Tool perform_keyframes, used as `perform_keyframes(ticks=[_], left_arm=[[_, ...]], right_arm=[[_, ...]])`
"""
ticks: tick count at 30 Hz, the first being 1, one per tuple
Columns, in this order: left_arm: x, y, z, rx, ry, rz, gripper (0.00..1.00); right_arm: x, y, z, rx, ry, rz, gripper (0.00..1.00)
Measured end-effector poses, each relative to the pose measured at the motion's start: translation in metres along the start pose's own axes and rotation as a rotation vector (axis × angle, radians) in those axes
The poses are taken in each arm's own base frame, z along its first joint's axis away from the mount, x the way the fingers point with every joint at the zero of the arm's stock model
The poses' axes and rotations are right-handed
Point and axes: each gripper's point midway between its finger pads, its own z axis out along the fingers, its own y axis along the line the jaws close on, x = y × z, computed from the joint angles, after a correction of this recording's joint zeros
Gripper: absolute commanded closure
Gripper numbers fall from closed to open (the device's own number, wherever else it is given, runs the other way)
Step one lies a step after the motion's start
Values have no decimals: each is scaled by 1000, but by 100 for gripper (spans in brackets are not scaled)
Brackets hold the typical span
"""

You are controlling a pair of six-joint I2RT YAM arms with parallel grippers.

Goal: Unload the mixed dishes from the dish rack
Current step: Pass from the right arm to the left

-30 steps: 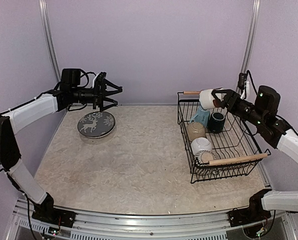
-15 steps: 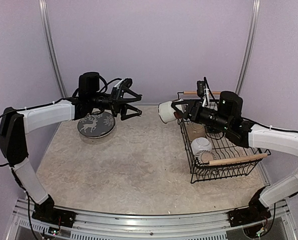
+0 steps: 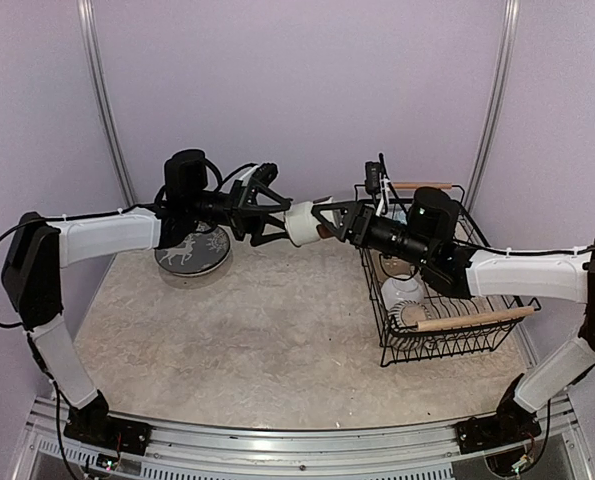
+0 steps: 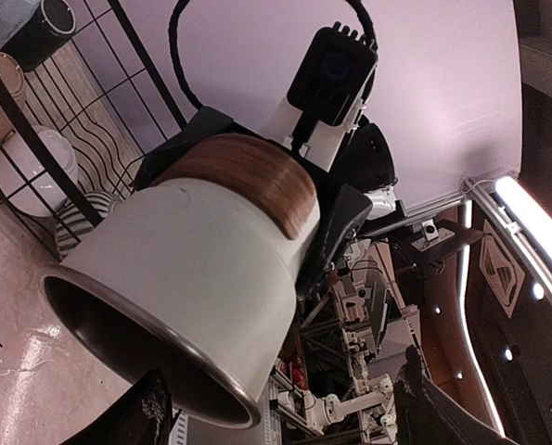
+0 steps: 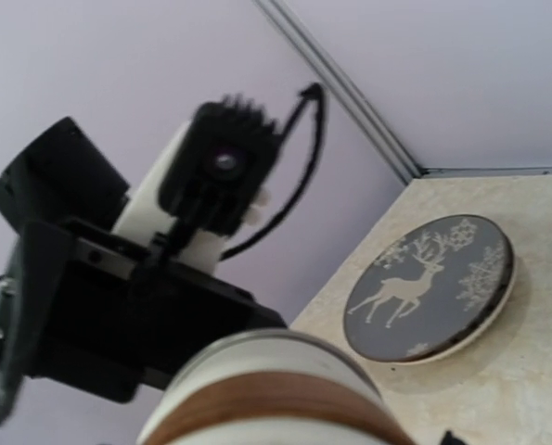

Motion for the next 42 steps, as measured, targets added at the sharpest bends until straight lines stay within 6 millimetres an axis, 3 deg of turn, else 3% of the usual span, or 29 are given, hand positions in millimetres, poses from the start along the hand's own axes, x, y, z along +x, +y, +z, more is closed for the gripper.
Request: perform_keyframes(ticks=[10,15,21,28,32,37,42], left_arm=[[0,-8,0,47,11,2,48],[-1,-13,1,76,17,7,60],[-1,-4,4,88,29,-25,71],[1,-3,4,92,40,-35,99],[3,-6,2,99,54,16,100],[4,2,1,81,60,13,100],[-10,19,-6,-43,-17,-30,100]], right_arm=[[0,28,3,-115,-78,-29,100],[7,24,4,-125,-98,-28,100],[8,22,5,-115,-115,-32,100],[13,14,8,-90,-116,-25,99],[17,14,7,-94,-106,-4,70],[22,9,4,-41,-85,-3,19],[18,-16,-9,149,-79,-36,9]])
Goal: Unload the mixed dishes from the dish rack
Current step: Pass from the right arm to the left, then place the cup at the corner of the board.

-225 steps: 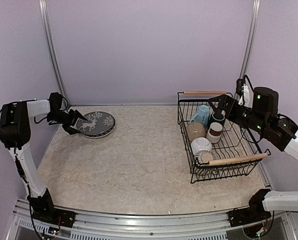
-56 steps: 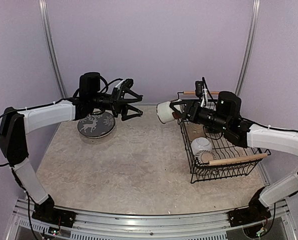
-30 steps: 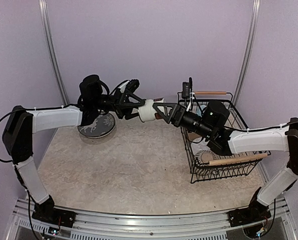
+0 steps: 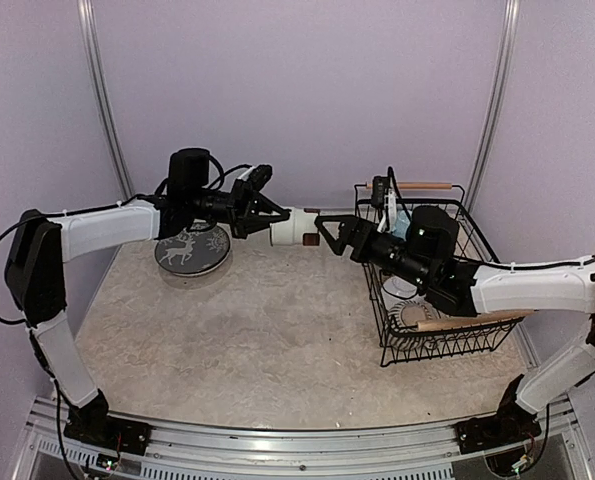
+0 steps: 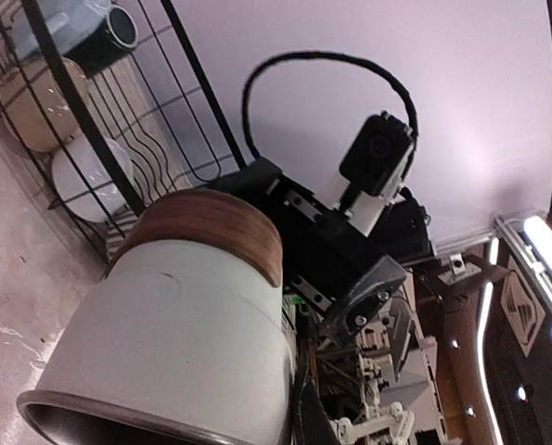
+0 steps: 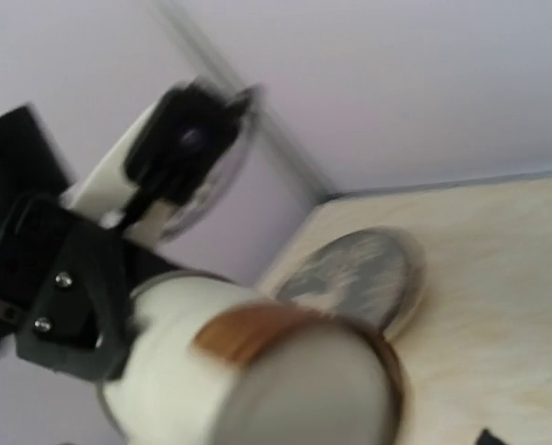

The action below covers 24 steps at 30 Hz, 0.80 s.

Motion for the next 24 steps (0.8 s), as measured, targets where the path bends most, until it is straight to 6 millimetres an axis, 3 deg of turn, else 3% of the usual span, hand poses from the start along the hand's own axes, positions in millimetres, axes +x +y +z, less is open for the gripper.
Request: perform_keyframes(ticks=[6,10,12,17,20,24], left_arm=[[-41,35,-37,-381,-209,29,100],[-52,54,-79,-698,-341,49,100],[-56,67,-116,-878,-435,29,100],[-59,94,-228,-1237,-705,-132,100],[-47,104,-295,-1404,-855,-269,100],[-21,113,-362,-1506,-1020,-488,100]], right_arm=[[-36,-12,-30,161,-77,-58,8],[-51,-18,-50,238,-112,-83,8],[-53,-21,-56,264,-118,-88,9],[-52,-32,-70,326,-120,-100,9],[-51,-36,-76,351,-117,-106,9],[-56,-36,-81,361,-133,-110,9]])
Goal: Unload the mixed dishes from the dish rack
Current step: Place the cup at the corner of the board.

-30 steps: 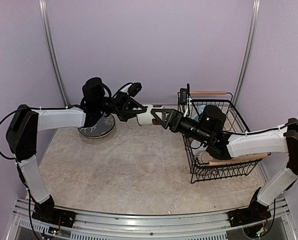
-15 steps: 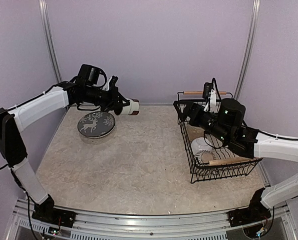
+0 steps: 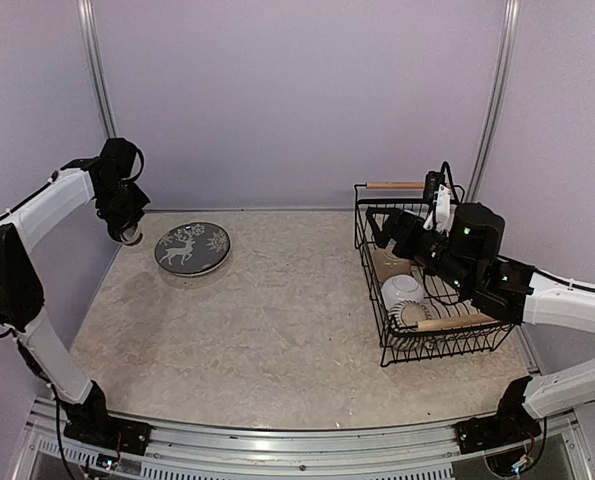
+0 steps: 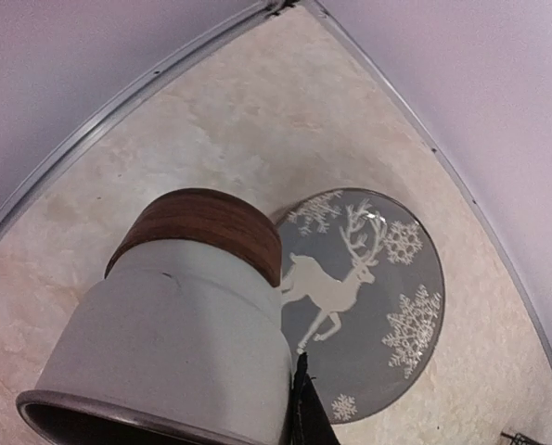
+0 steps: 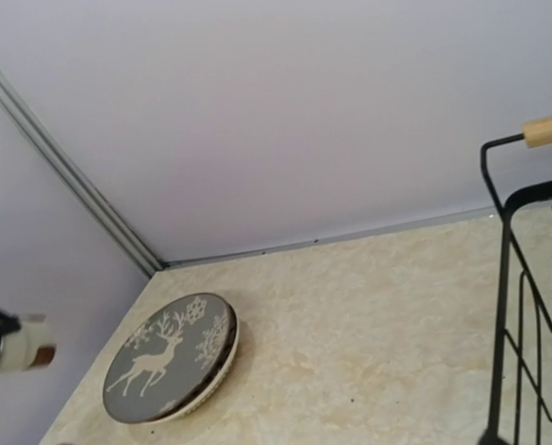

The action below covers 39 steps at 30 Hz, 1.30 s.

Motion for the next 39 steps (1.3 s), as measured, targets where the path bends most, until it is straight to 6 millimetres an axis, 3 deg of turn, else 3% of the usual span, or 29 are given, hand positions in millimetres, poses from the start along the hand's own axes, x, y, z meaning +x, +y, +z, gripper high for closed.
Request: perform_keyframes(ticks=[3,6,16,30,34,39], left_arm=[[-13,43,14,-122,15,-149,100],[-12,69,29,-208,47,-231,100],[30,98,78,-323,256,-341,98],[48,86,83,-269,366,-396,86],[52,79,83,-244,386,-397,78],[56,73,83,-239,382,-365,56]], right_arm=[[-1,-2,-3,7,-6,0,9],[0,-5,-3,17,-7,-1,9],[-1,-7,-3,29,-12,-3,9],[1,-9,-3,33,-9,-6,9],[2,-10,-3,36,-8,-6,9],[2,-11,-3,40,-8,-6,9]])
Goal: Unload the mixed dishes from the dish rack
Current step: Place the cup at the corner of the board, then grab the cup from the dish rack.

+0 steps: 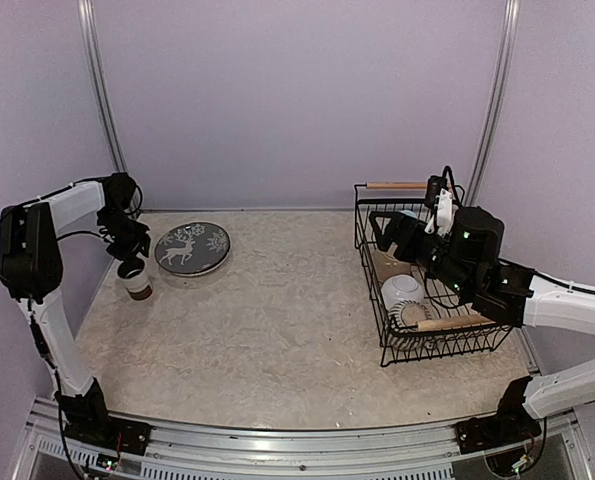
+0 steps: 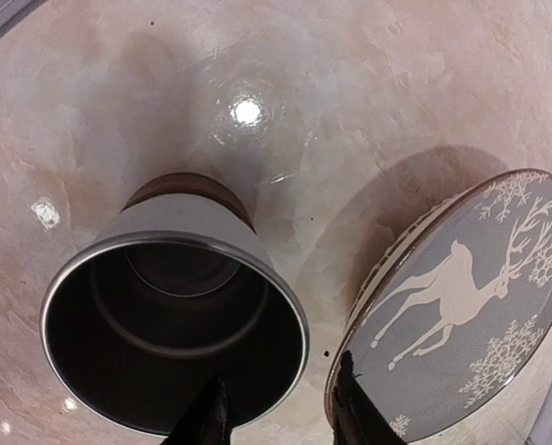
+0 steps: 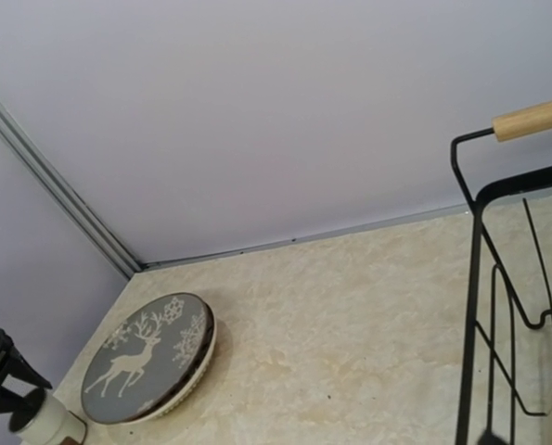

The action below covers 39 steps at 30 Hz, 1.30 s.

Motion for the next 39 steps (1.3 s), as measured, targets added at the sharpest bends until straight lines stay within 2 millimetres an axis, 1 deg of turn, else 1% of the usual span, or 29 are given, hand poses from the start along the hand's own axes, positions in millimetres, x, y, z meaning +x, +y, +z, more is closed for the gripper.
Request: perform_keyframes(ticks=[2,4,7,9,13,15,17,20,21,23,25,28,32,36,39], left_arm=[[1,-1,-1,-7,-20,22,48],[1,-3,-6,-12,-62,56,44],[2,-10,-23,11,-121,107,38],[2,-18,-37,49,-155,146,31],[3,-38,-71,136,-240,246,26],[7,-50,-86,182,-274,301,24],[16,-61,-99,227,-301,369,24],[36,-78,-118,302,-325,494,23],[42,-83,-123,329,-324,531,22],[58,-95,-136,416,-313,607,18],[72,-101,-146,510,-292,670,14],[93,-103,-163,650,-253,755,13],[112,-115,-185,793,-221,840,13],[124,-120,-192,858,-180,885,12],[131,-122,-196,892,-156,902,12]], right_arm=[[1,-2,-1,6,2,-1,9],[1,-3,-1,9,1,0,9],[-1,-4,-4,15,-3,-1,9],[-3,-6,-6,25,-5,-3,9],[-5,-11,-12,50,0,-13,9],[-4,-16,-16,76,14,-26,9],[-3,-23,-20,111,35,-40,8],[-3,-31,-26,168,76,-67,8],[-3,-30,-26,169,76,-68,8],[-4,-33,-29,196,104,-79,8],[-6,-34,-32,218,127,-84,8],[-5,-37,-33,252,162,-92,7],[6,-48,-29,320,218,-121,6],[16,-68,-19,403,270,-145,6],[12,-88,-10,467,281,-139,5]])
